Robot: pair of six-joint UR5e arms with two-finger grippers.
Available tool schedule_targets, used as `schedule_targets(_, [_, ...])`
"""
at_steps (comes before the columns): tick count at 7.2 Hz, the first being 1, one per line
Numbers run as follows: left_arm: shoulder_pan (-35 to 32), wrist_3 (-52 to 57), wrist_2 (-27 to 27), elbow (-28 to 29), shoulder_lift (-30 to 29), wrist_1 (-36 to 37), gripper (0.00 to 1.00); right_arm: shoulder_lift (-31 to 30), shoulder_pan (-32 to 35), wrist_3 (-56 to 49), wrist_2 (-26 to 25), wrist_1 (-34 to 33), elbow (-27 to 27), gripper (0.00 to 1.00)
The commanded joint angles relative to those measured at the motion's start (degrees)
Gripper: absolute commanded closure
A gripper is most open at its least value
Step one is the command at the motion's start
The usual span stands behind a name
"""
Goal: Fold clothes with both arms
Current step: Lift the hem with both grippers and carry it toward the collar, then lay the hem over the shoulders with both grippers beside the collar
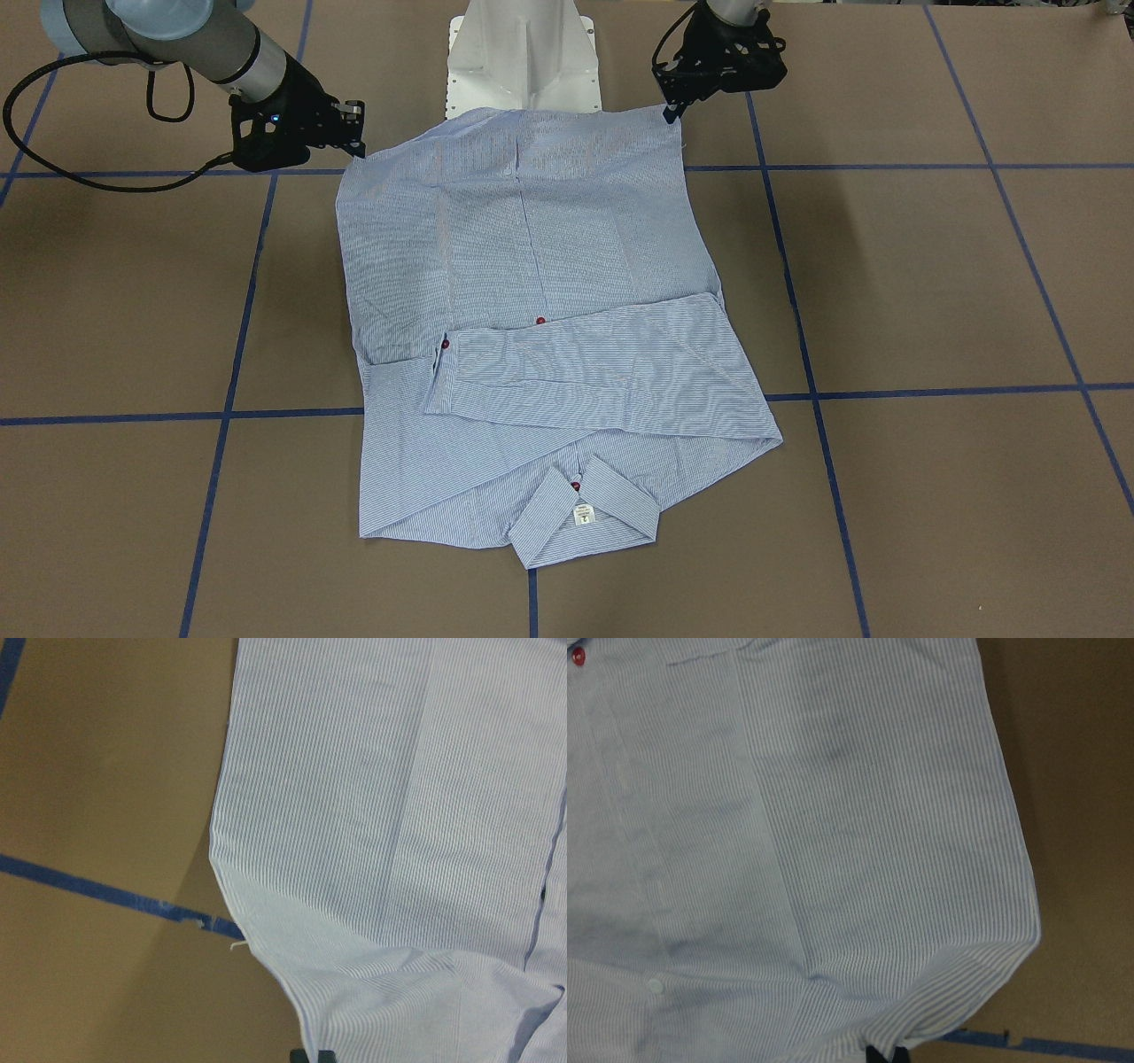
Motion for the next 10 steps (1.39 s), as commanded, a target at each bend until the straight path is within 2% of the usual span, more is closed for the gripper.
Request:
schedule_targets(1, [-2.72,1.27,-0.02,2.87,-0.41,-0.42,1.0,1.0,4.53,-1.57,-0.04,0.02,-3.38,1.0])
schedule_targets(2, [-3.68,1.27,-0.28,2.96,-0.5,-0.42,1.0,1.53,6.64,-2.46,-0.04,0.02,-4.35,1.0])
schedule_targets(4, [-9.45,4.84,-2.99,4.27,-3.46,0.19,1.0,8.44,9.38,-2.38,-0.13,-0.15,-9.78,1.0])
schedule_targets(5, [-13.58,6.79,-5.36,7.24,-6.7,0.28,1.0,11.61,10.08,-2.38,-0.22,-0.15,-12.25,1.0])
schedule_targets(7, [-18.26,10.29,-6.0,15.93,-13.57,0.28,1.0,15.93,12.28,-2.38,-0.3,-0.07,-16.3,1.0])
schedule_targets(9, [-24.05,18.03,-7.91,18.68,-14.03,0.2,1.0,19.01,15.52,-2.82,-0.3,-0.07,-20.17,1.0])
schedule_targets(10, [-27.12,21.54,-9.24,21.74,-16.21,0.2,1.0,21.03,16.67,-2.91,-0.39,-0.07,-22.79,1.0])
